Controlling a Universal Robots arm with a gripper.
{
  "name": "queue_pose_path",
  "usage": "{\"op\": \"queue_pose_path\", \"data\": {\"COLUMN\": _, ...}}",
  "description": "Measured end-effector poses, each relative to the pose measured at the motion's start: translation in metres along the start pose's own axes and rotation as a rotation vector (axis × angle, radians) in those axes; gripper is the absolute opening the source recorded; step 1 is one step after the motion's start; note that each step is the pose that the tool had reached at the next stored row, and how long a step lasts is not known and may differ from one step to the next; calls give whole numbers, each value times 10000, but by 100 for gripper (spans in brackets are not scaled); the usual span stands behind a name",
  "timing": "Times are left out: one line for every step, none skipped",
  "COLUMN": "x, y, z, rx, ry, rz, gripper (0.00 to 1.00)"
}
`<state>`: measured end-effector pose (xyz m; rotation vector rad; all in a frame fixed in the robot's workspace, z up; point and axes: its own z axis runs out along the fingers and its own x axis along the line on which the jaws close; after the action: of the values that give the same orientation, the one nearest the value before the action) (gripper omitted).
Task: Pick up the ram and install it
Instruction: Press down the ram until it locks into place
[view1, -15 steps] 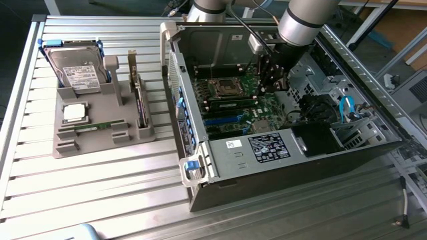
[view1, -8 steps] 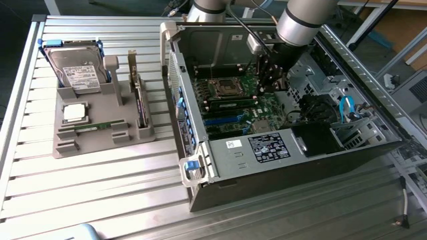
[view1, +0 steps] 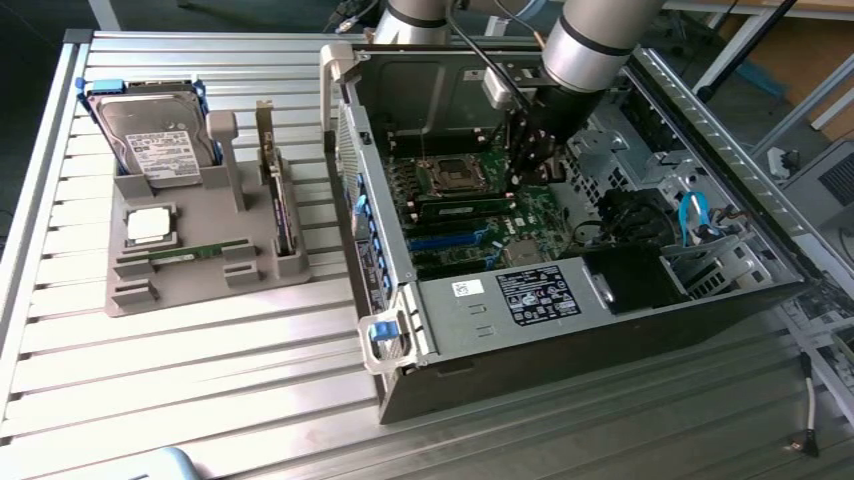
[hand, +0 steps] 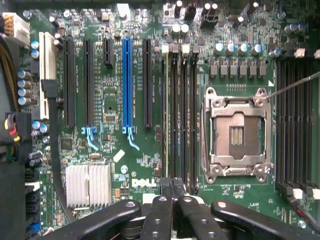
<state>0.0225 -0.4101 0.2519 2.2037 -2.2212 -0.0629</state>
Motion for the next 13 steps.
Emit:
{"op": "queue_pose_path", "data": {"x": 0, "y": 17, "z": 0, "rx": 0, "ry": 1, "rz": 0, "gripper": 10}}
{"op": "queue_pose_path", "data": {"x": 0, "y": 35, "z": 1, "rx": 0, "ry": 0, "rz": 1, "gripper": 10}}
{"op": "queue_pose_path", "data": {"x": 0, "y": 55, "z": 2, "rx": 0, "ry": 1, "rz": 0, "gripper": 10}}
{"op": "queue_pose_path", "data": {"x": -1, "y": 75, "z": 2, "rx": 0, "ry": 1, "rz": -1, "gripper": 10}}
{"op": "queue_pose_path", "data": {"x": -1, "y": 96, "z": 3, "rx": 0, "ry": 1, "rz": -1, "gripper": 10}}
{"op": "queue_pose_path", "data": {"x": -1, "y": 114, "z": 4, "rx": 0, "ry": 1, "rz": -1, "gripper": 10}}
{"op": "queue_pose_path", "data": {"x": -2, "y": 132, "z": 5, "rx": 0, "ry": 1, "rz": -1, "gripper": 10}}
{"op": "queue_pose_path", "data": {"x": -2, "y": 151, "z": 6, "rx": 0, "ry": 0, "rz": 0, "gripper": 10}}
{"op": "queue_pose_path", "data": {"x": -3, "y": 174, "z": 6, "rx": 0, "ry": 0, "rz": 0, "gripper": 10}}
{"op": "queue_pose_path", "data": {"x": -3, "y": 193, "z": 7, "rx": 0, "ry": 1, "rz": 0, "gripper": 10}}
{"op": "queue_pose_path", "data": {"x": -3, "y": 216, "z": 8, "rx": 0, "ry": 1, "rz": -1, "gripper": 10}}
{"op": "queue_pose_path", "data": {"x": -4, "y": 237, "z": 8, "rx": 0, "ry": 1, "rz": -1, "gripper": 10}}
{"op": "queue_pose_path", "data": {"x": -4, "y": 257, "z": 9, "rx": 0, "ry": 1, "rz": 0, "gripper": 10}}
